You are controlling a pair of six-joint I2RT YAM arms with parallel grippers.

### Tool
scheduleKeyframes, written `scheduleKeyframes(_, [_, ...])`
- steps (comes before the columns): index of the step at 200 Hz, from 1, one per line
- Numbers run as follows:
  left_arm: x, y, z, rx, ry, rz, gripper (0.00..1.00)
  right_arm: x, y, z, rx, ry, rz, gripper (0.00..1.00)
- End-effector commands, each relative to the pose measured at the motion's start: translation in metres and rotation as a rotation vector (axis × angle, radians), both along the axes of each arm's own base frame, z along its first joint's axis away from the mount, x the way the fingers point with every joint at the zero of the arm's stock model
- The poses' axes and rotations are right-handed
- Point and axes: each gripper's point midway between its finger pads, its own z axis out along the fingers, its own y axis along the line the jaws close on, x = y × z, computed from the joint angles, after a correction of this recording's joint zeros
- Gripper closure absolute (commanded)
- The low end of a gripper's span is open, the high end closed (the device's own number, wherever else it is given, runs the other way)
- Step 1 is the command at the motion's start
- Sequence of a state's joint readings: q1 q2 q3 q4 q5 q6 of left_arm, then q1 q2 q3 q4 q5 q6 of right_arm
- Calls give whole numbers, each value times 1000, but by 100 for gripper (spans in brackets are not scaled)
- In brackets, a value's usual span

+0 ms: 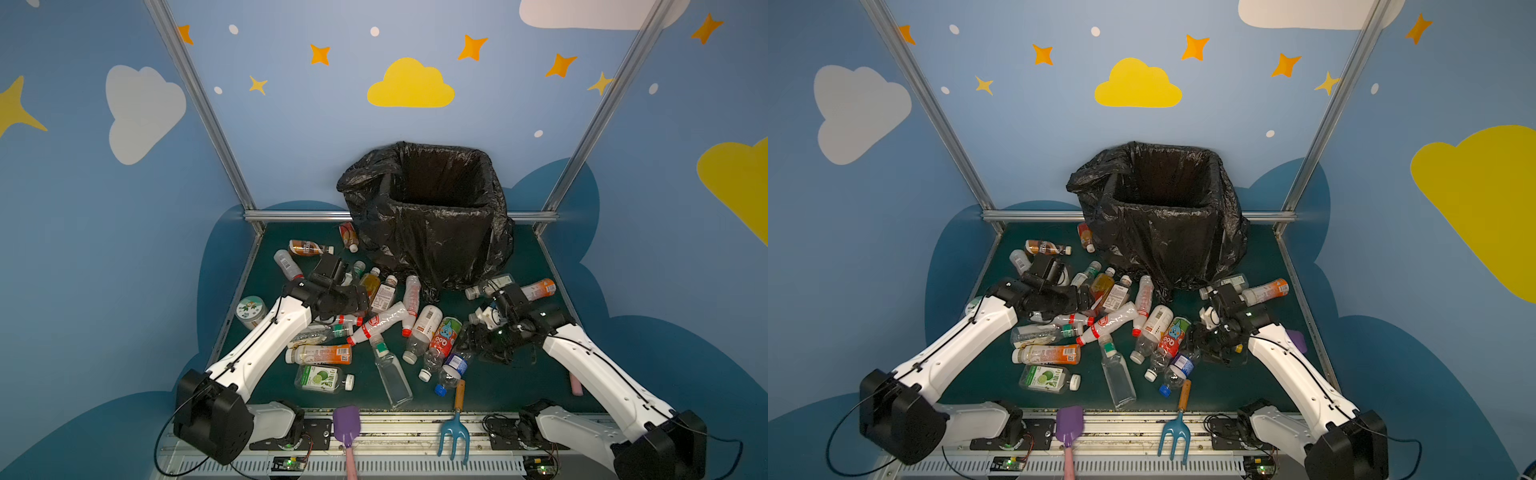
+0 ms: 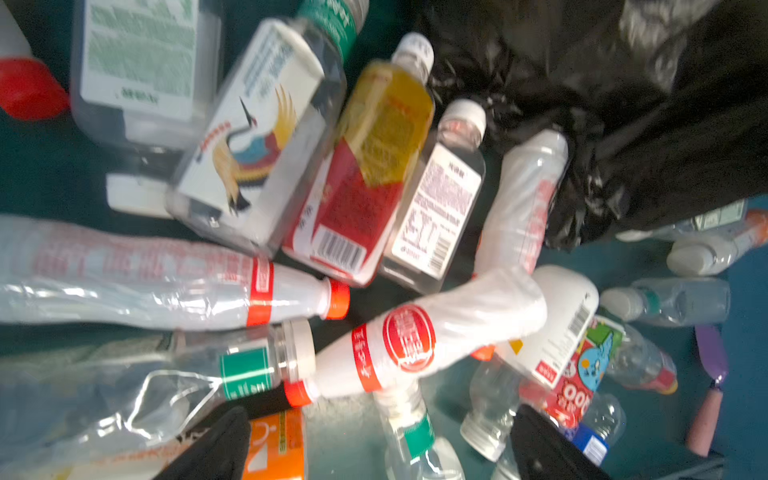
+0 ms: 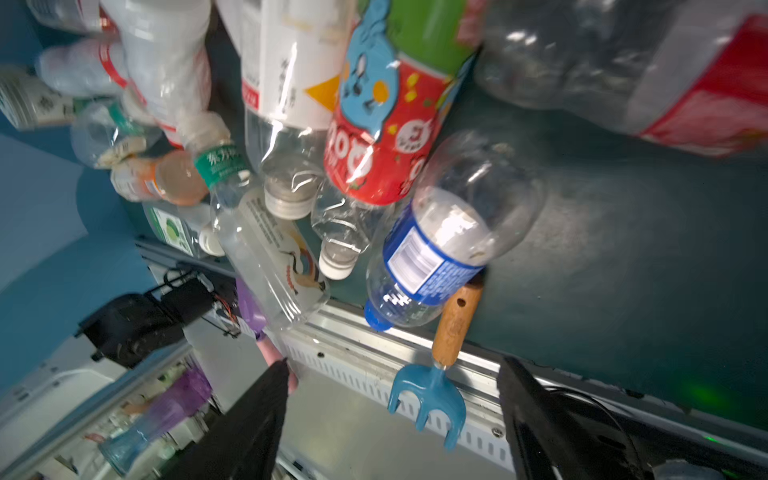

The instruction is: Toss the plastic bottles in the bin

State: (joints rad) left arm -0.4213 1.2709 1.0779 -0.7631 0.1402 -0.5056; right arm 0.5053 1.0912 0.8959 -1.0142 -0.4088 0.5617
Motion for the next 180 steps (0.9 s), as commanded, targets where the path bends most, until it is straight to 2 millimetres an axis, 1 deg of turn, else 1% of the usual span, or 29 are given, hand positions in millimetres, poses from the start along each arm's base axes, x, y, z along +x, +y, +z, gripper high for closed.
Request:
scheduleKeyframes(1, [-29,20,-7,19,51,115,2,-8,20,15,-32,-75,142,21])
scheduleKeyframes(16, [-32,29,0,-2,7,185,1,-14,37,18,-55,-114,250,21])
scheduleKeyframes(32, [-31,33,9,-25,-55,205,1,-16,57,18,-85,-141,335,19])
scheduleKeyframes(70, [-30,38,27,-14,-108,210,1,-27,105,13,-122,-168,466,17])
scheduleKeyframes(99, [-33,41,48,-46,-167,218,1,-38,137,8,-148,-176,539,15])
scheduleKeyframes(110, [-37,43,53,-52,-185,214,1,-39,146,2,-169,-167,547,13])
scheduleKeyframes(141, [-54,45,62,-83,-197,196,0,-44,165,-17,-243,-124,546,11])
scheduleKeyframes(164, [-65,50,63,-116,-220,213,0,-43,174,-31,-299,-110,541,11])
scheduleKeyframes(180, [-72,52,66,-140,-231,218,0,-39,175,-38,-355,-116,539,10])
